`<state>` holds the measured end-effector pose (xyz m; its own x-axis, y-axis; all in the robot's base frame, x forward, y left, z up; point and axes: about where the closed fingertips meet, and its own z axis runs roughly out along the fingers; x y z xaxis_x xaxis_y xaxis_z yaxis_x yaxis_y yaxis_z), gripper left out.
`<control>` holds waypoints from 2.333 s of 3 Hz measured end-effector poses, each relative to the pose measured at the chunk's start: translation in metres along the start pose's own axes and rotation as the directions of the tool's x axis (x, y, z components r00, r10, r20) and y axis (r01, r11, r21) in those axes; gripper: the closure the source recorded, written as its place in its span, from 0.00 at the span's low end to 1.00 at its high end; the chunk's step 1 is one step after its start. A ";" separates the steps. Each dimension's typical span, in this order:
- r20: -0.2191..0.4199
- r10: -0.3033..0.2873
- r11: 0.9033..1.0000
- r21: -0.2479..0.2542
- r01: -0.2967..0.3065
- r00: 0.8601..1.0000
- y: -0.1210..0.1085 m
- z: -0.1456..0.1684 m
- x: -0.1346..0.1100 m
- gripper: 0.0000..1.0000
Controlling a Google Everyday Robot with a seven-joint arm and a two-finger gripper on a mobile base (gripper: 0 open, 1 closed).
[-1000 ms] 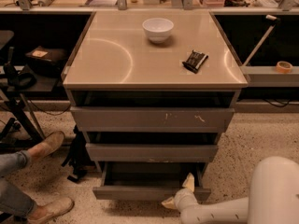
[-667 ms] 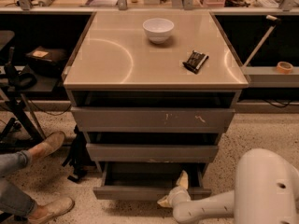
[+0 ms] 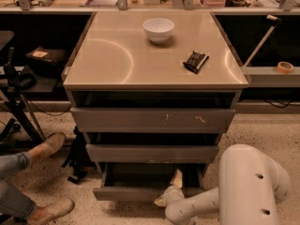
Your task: Open bottom drawer
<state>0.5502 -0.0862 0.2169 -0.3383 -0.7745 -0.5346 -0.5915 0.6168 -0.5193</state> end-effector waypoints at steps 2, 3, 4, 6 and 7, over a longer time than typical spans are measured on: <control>-0.119 -0.194 0.981 -0.004 0.195 0.974 -0.006 0.015 0.014 0.00; -0.239 -0.324 0.946 -0.091 0.311 0.915 0.012 0.038 0.036 0.00; -0.297 -0.298 0.955 -0.104 0.280 0.907 0.015 0.035 0.046 0.00; -0.240 -0.098 0.993 -0.094 0.077 0.966 0.020 0.028 0.090 0.00; -0.240 -0.099 0.993 -0.093 0.079 0.966 0.020 0.028 0.090 0.19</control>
Offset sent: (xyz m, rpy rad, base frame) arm -0.0033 -0.0157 -0.0695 -0.6282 0.3448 0.1022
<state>0.5283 -0.1393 0.1400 -0.4437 -0.8426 -0.3051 -0.6818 0.5383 -0.4954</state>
